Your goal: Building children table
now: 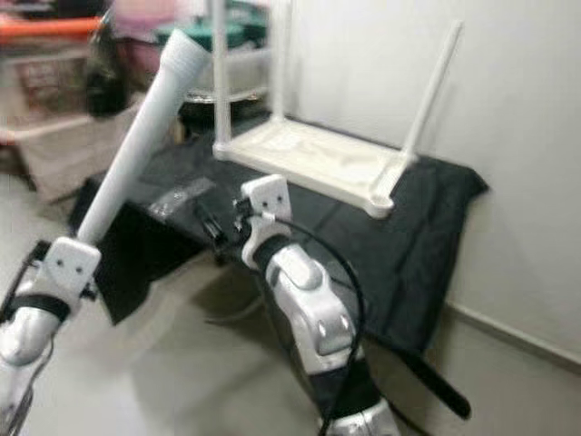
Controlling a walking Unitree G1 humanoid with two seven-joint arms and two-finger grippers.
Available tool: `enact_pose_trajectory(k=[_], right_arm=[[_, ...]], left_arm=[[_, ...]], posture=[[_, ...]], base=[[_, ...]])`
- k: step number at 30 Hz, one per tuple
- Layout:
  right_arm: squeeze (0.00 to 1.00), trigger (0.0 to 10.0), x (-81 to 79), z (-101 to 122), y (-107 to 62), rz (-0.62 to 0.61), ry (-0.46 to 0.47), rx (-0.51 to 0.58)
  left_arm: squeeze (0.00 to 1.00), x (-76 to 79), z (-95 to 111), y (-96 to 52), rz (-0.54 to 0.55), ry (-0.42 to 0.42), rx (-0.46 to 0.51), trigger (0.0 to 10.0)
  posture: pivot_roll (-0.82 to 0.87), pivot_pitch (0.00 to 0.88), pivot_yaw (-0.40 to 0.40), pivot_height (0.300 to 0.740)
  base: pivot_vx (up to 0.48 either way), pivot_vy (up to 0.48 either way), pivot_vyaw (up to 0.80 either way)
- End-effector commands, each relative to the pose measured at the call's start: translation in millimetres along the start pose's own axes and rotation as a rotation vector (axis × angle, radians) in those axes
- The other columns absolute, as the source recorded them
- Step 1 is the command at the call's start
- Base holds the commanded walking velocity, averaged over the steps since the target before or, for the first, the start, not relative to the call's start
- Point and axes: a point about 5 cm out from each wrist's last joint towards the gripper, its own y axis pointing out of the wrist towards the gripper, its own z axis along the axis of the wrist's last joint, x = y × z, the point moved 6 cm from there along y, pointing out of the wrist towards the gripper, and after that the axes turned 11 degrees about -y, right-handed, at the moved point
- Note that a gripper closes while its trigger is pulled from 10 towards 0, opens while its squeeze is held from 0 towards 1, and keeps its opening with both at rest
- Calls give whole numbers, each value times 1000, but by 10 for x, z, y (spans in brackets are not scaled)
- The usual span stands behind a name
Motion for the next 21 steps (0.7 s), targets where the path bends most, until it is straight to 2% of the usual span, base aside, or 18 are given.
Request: enact_pose_trajectory(k=[1,21], right_arm=[[0,10000,-32,26,19,9,-6,10],[0,10000,-21,43,36,-6,2,26]], left_arm=[[0,-29,52,28,11,5,14,10000],[0,-7,59,41,5,8,12,10000]], posture=[[47,0,-65,740],[51,0,-64,740]], base=[[0,-472,800],[0,-472,800]])
